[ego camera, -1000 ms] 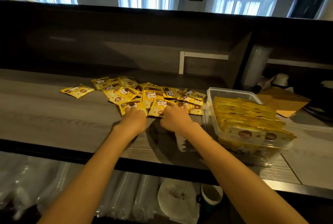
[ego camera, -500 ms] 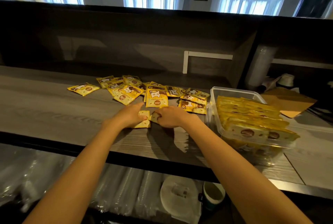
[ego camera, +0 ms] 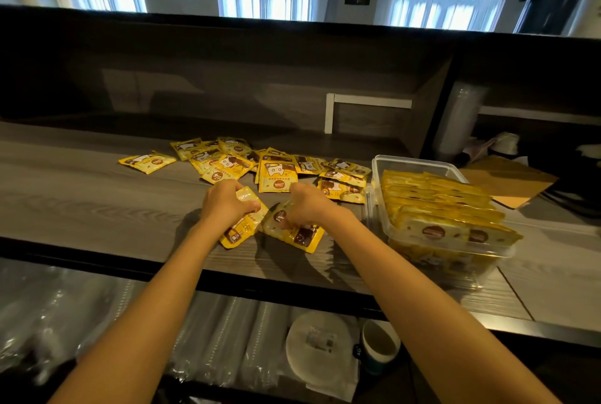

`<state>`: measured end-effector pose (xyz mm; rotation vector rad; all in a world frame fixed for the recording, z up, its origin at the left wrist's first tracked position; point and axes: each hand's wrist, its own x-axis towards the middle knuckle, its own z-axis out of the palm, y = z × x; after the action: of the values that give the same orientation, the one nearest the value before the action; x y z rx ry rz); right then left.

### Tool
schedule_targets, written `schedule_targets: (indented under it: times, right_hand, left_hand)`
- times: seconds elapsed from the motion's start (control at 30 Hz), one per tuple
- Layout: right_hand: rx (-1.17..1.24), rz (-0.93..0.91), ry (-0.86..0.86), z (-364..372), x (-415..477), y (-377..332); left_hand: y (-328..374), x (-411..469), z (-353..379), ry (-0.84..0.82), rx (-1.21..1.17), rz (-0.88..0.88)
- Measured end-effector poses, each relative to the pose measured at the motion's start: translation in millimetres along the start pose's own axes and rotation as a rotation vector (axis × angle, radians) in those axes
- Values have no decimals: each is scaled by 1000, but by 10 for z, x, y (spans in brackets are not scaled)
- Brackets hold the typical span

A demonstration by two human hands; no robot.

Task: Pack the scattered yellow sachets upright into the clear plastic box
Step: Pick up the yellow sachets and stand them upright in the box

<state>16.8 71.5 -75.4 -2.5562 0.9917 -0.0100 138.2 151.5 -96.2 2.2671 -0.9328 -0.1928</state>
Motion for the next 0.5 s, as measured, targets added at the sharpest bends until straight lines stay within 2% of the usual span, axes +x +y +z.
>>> schedule_targets:
  times: [0.27,0.4,0.5]
  right_hand:
    - [129,11,332,-252,-141,-55]
    - [307,-49,550,-542,-308,-59]
    - [275,-100,723,-774,-446,34]
  left_hand:
    - [256,-34,-256,161,-332,57]
    - [432,-62,-350,252,-481,215]
    - [606,-91,-373,316,-542,311]
